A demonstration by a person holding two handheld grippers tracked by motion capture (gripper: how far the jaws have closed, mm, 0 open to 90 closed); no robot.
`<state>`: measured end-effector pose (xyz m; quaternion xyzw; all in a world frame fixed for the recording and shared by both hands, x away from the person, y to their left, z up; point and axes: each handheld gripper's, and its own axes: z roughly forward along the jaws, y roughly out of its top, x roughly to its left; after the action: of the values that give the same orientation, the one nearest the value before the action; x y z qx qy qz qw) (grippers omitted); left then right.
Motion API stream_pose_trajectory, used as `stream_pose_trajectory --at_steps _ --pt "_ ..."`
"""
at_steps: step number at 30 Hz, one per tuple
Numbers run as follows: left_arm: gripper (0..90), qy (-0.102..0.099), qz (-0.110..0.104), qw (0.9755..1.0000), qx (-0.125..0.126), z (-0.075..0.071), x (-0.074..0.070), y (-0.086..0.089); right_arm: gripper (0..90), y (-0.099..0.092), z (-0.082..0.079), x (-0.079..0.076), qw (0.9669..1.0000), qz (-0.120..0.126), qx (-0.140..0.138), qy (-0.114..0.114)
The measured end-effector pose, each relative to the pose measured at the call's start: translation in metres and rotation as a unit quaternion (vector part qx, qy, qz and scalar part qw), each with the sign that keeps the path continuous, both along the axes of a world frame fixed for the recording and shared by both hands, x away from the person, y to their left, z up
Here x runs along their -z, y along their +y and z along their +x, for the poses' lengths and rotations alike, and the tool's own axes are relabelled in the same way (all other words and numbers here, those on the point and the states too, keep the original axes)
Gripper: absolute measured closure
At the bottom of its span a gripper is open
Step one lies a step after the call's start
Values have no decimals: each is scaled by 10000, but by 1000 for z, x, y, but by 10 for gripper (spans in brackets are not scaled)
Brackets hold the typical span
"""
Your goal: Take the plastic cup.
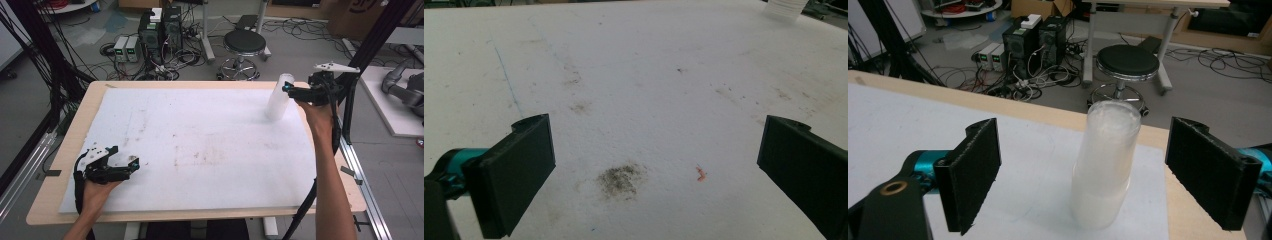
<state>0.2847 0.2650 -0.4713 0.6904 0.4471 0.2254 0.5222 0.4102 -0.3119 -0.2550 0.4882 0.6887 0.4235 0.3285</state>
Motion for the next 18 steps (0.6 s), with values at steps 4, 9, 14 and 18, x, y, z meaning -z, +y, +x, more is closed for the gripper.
stream_pose_trajectory --at_steps 4,9,14,18 --pt "19 5 12 10000 -9 0 0 0 146 -4 26 -4 9997 -1 147 214" --pt "19 28 32 10000 -3 1 0 -1 146 -3 49 -2 9991 -56 218 364" --pt "19 41 132 9999 14 1 0 -3 147 0 64 4 9984 -79 260 492" --pt "19 38 151 9999 21 1 0 -3 147 0 76 11 9980 -110 282 554"
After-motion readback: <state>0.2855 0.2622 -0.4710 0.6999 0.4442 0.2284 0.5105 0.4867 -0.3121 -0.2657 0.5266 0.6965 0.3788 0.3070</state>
